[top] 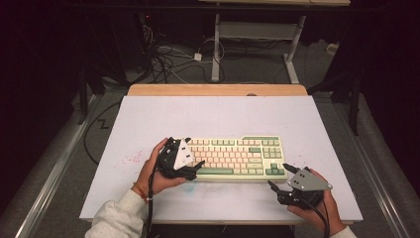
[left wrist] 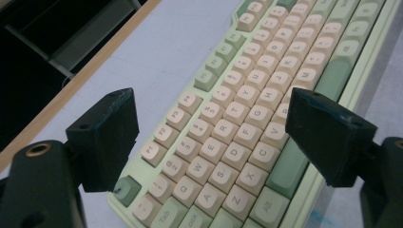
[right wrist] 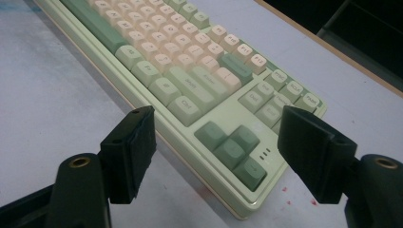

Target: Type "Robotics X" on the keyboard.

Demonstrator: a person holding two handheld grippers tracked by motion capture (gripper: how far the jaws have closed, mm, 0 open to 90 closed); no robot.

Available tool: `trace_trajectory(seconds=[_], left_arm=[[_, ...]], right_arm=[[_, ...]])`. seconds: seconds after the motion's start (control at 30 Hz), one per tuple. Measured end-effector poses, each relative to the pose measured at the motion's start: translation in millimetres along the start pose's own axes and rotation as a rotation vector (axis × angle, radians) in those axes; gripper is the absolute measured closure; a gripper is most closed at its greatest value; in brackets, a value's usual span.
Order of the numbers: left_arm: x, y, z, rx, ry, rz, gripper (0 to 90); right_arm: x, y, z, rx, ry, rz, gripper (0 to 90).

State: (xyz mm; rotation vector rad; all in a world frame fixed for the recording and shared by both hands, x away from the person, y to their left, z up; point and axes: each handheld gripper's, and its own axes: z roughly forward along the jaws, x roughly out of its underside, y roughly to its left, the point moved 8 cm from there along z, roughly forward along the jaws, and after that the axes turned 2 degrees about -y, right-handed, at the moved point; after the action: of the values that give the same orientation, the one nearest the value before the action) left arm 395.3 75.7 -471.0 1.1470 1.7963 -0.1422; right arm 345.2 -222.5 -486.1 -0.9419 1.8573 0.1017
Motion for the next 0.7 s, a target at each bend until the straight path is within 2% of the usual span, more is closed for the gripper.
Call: trace_trajectory(seconds=[0.13, 0.2, 0.43, 0.7], left_arm=[[7.2, -0.1, -5.6, -0.011, -0.004, -0.001, 17.1], [12.9, 0.7, -7.2, -0.027, 0.004, 0.013, 17.1], [27.1, 2.0, -14.3, -0.038, 0.010, -0.008, 17.1], [42.4, 0.9, -24.8, -0.048, 0.021, -0.047, 17.1]], right_arm=[[-0.3, 0.1, 0.0, 0.001, -0.001, 0.001, 29.7], [-0.3, 0.4, 0.2, 0.000, 0.001, 0.001, 30.1], [-0.6, 2.8, 1.1, -0.011, 0.007, 0.003, 33.8], [-2.2, 5.8, 2.1, -0.043, 0.006, 0.025, 49.0]])
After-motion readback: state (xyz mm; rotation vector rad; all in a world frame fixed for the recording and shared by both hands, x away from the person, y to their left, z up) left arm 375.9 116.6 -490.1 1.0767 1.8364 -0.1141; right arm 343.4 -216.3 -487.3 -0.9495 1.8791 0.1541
